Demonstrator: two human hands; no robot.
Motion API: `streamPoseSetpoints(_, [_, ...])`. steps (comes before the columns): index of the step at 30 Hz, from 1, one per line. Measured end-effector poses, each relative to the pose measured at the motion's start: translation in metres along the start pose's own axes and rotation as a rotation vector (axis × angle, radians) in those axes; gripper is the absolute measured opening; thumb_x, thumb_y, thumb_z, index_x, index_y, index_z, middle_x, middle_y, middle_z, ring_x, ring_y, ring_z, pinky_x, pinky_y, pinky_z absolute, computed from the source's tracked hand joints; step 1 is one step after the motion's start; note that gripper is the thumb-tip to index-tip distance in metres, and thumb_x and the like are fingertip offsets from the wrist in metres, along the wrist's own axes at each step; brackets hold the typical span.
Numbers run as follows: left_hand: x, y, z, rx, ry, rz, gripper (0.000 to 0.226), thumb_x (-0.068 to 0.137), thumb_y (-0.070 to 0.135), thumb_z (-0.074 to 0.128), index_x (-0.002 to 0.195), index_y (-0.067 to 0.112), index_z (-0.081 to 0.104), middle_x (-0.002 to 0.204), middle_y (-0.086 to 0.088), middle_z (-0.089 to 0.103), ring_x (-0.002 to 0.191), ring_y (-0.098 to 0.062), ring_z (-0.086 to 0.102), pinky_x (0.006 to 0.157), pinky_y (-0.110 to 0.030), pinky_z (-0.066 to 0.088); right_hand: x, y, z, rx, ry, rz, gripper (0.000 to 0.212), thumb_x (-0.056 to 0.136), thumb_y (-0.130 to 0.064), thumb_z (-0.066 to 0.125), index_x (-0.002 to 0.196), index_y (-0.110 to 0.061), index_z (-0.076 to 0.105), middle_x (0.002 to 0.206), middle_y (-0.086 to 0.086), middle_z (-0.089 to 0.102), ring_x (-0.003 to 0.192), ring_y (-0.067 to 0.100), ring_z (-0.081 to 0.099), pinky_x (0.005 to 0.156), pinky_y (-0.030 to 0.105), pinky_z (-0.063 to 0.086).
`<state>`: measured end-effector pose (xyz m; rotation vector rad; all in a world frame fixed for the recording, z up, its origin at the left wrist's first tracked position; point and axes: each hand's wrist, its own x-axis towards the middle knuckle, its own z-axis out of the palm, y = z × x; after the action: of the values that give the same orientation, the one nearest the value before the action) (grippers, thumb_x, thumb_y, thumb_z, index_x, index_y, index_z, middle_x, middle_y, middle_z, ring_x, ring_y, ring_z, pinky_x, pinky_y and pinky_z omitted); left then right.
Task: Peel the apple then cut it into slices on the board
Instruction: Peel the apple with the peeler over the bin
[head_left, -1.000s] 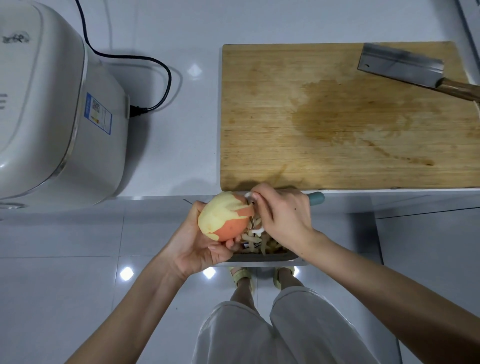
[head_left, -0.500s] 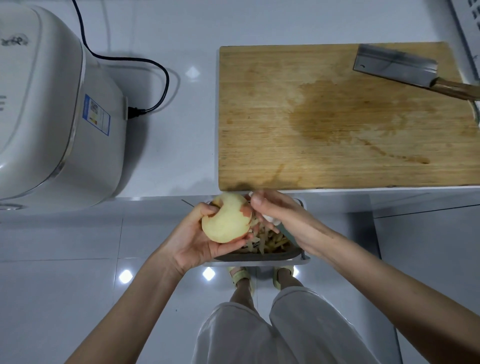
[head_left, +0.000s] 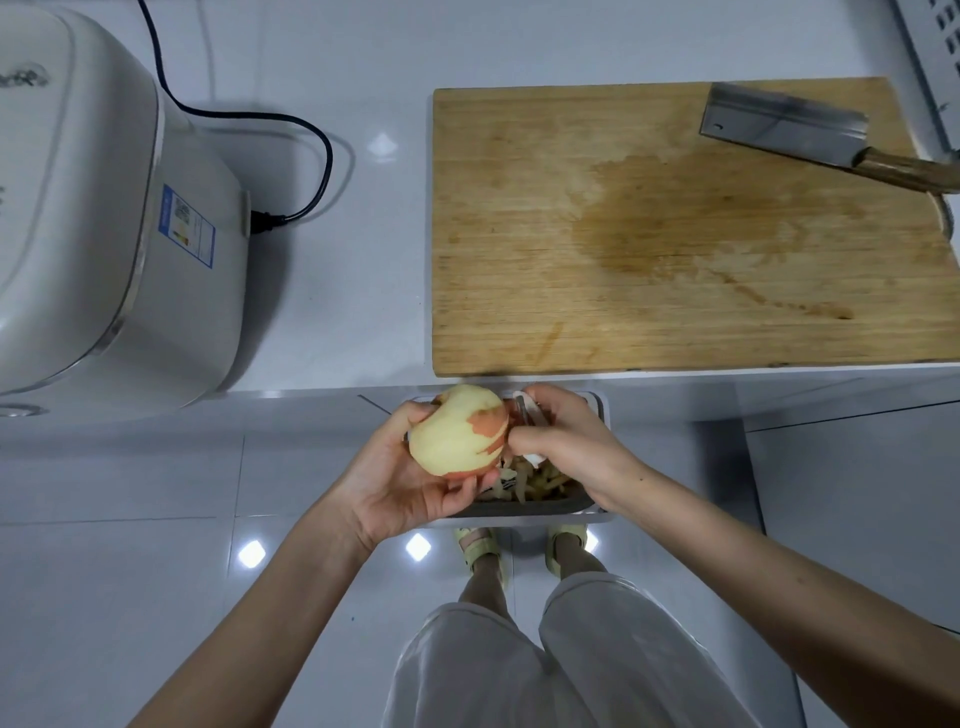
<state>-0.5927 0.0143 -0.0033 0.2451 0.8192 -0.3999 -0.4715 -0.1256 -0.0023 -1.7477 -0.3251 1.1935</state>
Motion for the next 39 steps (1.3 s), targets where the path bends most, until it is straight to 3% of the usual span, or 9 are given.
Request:
streamPoseSetpoints(4, [-0.001,-0.001,0.005,0.024,0.047,-0.001,0.046,0.069,0.03,0.065,0.095,-0.007,0.069,0.09,-0.026,0.066,0.072,-0.032,0.067,0.052,-0.028,0.057,0.002,0.008,-0.002,-0.212,0.111,-0.018,0.032,0.057,-0.034,0.062,0.084,-0.017,0.058,0.081,0.006,0.067,0.083,0.025,0.063,0.082,0.049,0.049])
streamPoseSetpoints(7, [-0.002,0.001,0.005,0.013,0.086,0.022,0.047,0.075,0.032,0.054,0.105,-0.004,0.062,0.09,-0.026,0.066,0.074,-0.032,0.066,0.056,-0.028,0.058,-0.005,0.005,-0.006,-0.438,0.212,-0.124,0.028,0.088,-0.049,0.049,0.099,-0.026,0.06,0.086,-0.006,0.066,0.086,0.014,0.06,0.08,0.037,0.048])
streamPoseSetpoints(11, [0.0,0.001,0.004,0.042,0.165,0.04,0.055,0.071,0.031,0.058,0.115,-0.001,0.055,0.09,-0.025,0.064,0.074,-0.033,0.065,0.058,-0.029,0.057,-0.009,-0.01,-0.002,-0.742,0.348,-0.508,0.041,0.1,-0.03,0.025,0.11,-0.013,0.061,0.069,-0.002,0.061,0.067,0.018,0.06,0.064,0.03,0.045])
streamPoseSetpoints(14, [0.002,-0.005,0.008,0.091,0.197,0.085,0.042,0.072,0.029,0.059,0.106,0.005,0.058,0.088,-0.022,0.064,0.073,-0.032,0.062,0.057,-0.03,0.056,-0.001,-0.015,0.007,-0.904,0.392,-0.732,0.026,0.091,-0.021,0.036,0.085,-0.005,0.057,0.052,0.002,0.056,0.045,0.022,0.053,0.047,0.024,0.037])
streamPoseSetpoints(20, [0.004,-0.011,0.017,0.153,0.251,0.222,0.016,0.089,0.025,0.049,0.092,0.014,0.061,0.086,-0.011,0.063,0.079,-0.024,0.061,0.055,-0.032,0.057,0.004,-0.019,0.013,-1.042,0.493,-0.931,0.011,0.074,-0.009,0.059,0.064,-0.007,0.054,0.044,0.001,0.05,0.043,0.022,0.048,0.047,0.024,0.035])
streamPoseSetpoints(26, [0.0,-0.01,0.018,0.158,0.266,0.176,0.028,0.088,0.03,0.044,0.1,0.008,0.057,0.087,-0.017,0.059,0.071,-0.027,0.058,0.047,-0.025,0.054,0.006,-0.018,0.014,-0.942,0.493,-0.912,0.02,0.084,-0.013,0.051,0.066,-0.005,0.057,0.045,0.002,0.051,0.042,0.021,0.048,0.045,0.024,0.037])
streamPoseSetpoints(31, [-0.011,-0.004,0.013,0.084,0.188,0.119,0.047,0.076,0.033,0.048,0.107,-0.001,0.058,0.078,-0.021,0.062,0.053,-0.027,0.06,0.042,-0.022,0.051,0.017,0.007,0.002,-0.954,0.376,-0.716,0.017,0.077,-0.003,0.041,0.069,-0.006,0.056,0.049,0.002,0.056,0.041,0.021,0.053,0.042,0.024,0.04])
streamPoseSetpoints(35, [-0.015,0.004,0.018,0.051,0.158,0.119,0.048,0.068,0.035,0.049,0.099,0.001,0.061,0.073,-0.02,0.064,0.052,-0.026,0.06,0.041,-0.021,0.05,0.017,0.01,0.004,-0.952,0.391,-0.556,0.02,0.062,0.011,0.058,0.072,-0.007,0.056,0.047,0.001,0.056,0.037,0.021,0.051,0.042,0.02,0.031])
streamPoseSetpoints(39, [-0.013,0.005,0.012,0.031,0.196,0.113,0.044,0.078,0.035,0.047,0.102,0.001,0.06,0.077,-0.019,0.064,0.058,-0.026,0.061,0.044,-0.022,0.052,0.007,-0.011,0.006,-0.839,0.495,-0.598,0.013,0.071,0.002,0.06,0.077,-0.009,0.057,0.048,-0.006,0.054,0.038,0.017,0.049,0.046,0.02,0.026])
